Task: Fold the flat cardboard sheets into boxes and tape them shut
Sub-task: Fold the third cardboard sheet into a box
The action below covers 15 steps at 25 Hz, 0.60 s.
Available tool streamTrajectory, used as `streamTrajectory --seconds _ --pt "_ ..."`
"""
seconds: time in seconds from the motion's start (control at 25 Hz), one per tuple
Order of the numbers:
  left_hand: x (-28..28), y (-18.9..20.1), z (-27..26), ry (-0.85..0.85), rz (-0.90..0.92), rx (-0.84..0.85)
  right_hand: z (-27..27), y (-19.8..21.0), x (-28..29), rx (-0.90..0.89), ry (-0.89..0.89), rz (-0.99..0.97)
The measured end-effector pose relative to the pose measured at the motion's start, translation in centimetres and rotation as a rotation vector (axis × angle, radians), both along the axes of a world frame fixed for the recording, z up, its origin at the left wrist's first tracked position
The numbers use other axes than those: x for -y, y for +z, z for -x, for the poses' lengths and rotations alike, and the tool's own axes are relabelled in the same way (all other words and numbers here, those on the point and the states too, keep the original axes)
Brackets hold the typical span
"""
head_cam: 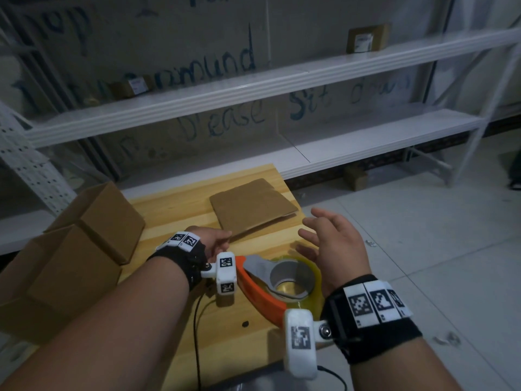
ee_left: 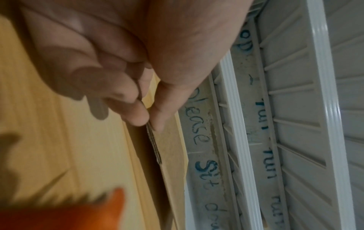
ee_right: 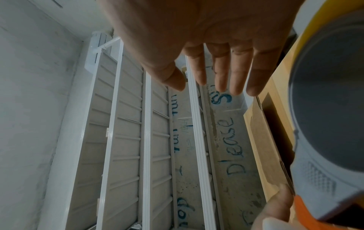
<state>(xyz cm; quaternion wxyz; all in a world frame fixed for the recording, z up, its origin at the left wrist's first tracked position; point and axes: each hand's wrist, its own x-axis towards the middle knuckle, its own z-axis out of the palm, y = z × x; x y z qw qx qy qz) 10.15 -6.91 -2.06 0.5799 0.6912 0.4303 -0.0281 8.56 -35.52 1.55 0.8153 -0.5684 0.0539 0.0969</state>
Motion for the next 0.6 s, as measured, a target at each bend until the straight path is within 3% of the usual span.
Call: streamTrajectory --seconds 0.16,0.32,0.48,0.6 --pt "-1.0 -0.2 0.2 0.005 0.065 0.022 0.0 -0.1 -0.1 0.002 0.001 -0.006" --pt "-3.6 0.1 1.7 0.029 0.282 0.097 0.3 0.1 -0.8 0.002 0.017 -0.015" --pt "-4.9 0.5 5.2 0.069 0.536 0.174 1.2 0.4 -1.7 0.008 0.054 -0.019" --pt "-4.1 1.9 8.7 0.086 0.613 0.254 2.1 0.9 -2.2 0.020 0.080 0.004"
